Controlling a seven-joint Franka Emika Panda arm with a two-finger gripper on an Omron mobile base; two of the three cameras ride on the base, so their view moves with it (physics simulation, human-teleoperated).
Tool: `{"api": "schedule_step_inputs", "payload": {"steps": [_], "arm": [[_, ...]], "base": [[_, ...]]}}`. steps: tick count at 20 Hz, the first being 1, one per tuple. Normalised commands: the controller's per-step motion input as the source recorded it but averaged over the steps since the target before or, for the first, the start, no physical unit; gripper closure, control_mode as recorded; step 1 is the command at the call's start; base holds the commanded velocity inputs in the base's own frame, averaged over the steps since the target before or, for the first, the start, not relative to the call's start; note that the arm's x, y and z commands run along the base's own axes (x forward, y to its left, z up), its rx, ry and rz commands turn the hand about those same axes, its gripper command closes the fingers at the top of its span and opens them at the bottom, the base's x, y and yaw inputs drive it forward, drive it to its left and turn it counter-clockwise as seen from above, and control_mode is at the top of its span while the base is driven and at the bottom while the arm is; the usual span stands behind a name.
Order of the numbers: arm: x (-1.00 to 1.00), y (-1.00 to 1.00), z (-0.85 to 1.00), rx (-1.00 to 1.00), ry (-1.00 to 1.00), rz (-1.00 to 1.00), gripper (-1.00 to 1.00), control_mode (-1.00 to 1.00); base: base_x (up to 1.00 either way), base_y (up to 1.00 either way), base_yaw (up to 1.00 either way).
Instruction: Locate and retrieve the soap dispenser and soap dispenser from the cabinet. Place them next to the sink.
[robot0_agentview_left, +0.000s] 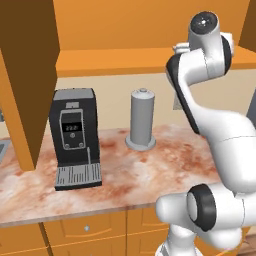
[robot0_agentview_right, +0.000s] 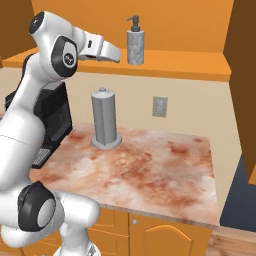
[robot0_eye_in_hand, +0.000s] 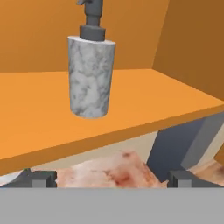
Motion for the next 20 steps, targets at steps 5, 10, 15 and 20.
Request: {"api": "schedule_step_inputs", "payload": {"steps": [5, 10, 15, 20], "arm": [[0.74, -0.25, -0.04, 0.05, -0.07, -0.12, -1.0, -1.0], [0.64, -0.26, 0.03, 0.11, 0.02, 0.01, -1.0, -1.0], [0.42, -0.21, 0.08, 0.02, 0.06, 0.05, -1.0, -1.0], [0.28, -0.11, 0.0, 0.0, 0.01, 0.07, -1.0, -1.0]], "base": [[0.0, 0.0, 0.0], [0.0, 0.0, 0.0], [0.0, 0.0, 0.0], [0.0, 0.0, 0.0]]}}
